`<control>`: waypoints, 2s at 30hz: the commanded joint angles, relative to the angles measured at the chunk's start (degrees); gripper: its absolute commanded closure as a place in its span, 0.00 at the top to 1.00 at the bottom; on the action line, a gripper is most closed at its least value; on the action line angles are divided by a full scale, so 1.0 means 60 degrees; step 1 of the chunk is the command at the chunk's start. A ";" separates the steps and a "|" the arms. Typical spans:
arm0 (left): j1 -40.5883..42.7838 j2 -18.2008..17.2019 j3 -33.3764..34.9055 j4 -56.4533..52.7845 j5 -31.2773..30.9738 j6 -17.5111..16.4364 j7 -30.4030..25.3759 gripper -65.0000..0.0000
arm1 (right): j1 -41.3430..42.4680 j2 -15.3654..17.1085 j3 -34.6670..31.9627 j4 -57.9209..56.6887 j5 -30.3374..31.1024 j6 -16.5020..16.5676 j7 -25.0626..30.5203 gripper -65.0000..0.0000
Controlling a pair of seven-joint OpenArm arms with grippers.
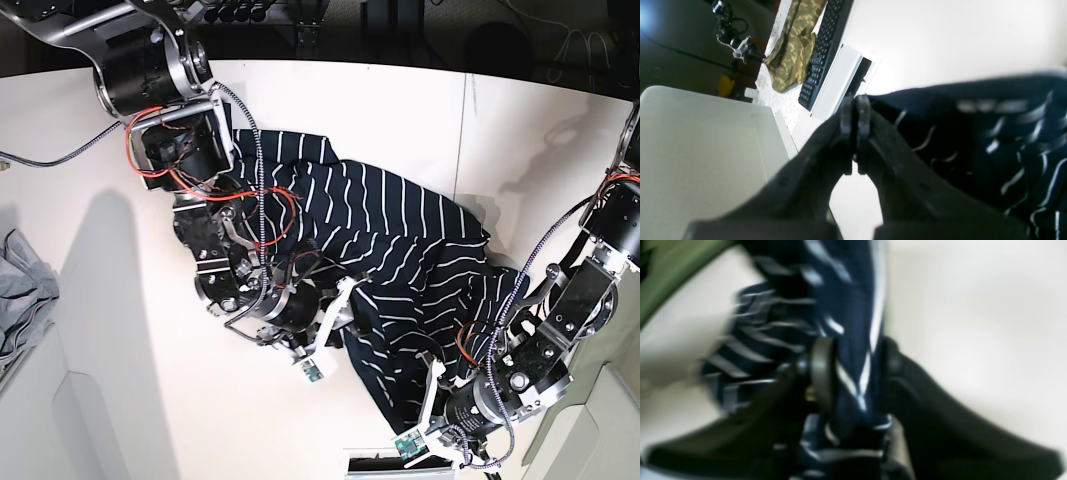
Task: Layout the t-shirt on the table in an organized manner, then fold the t-shirt properly
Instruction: 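Pull the held fabric with the right gripper, spreading the shirt, then regrasp the shirt with both grippers at new edges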
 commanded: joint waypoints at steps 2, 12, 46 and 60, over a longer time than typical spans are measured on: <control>-0.0346 -0.0055 -0.0117 0.0127 0.0069 0.0186 -0.0168 0.00 | 0.0342 -0.0171 0.0011 0.0138 0.0066 -0.0011 0.0270 0.03; -0.0696 -0.0255 -0.0120 -0.0127 0.0047 0.0503 -0.0175 0.00 | 0.0463 0.0080 0.1078 0.0634 -0.1249 -0.0867 0.0477 0.00; 0.1031 -0.4018 -0.0117 -0.0732 -0.1956 -0.0550 0.1395 0.00 | -0.2597 -0.0160 -0.3672 0.3727 0.1064 0.0284 -0.2255 0.00; 0.2539 -0.3636 -0.0892 -0.2014 -0.1887 -0.0754 0.1738 0.30 | -0.3206 0.0044 -0.3982 0.4011 0.0761 0.0164 -0.1541 0.54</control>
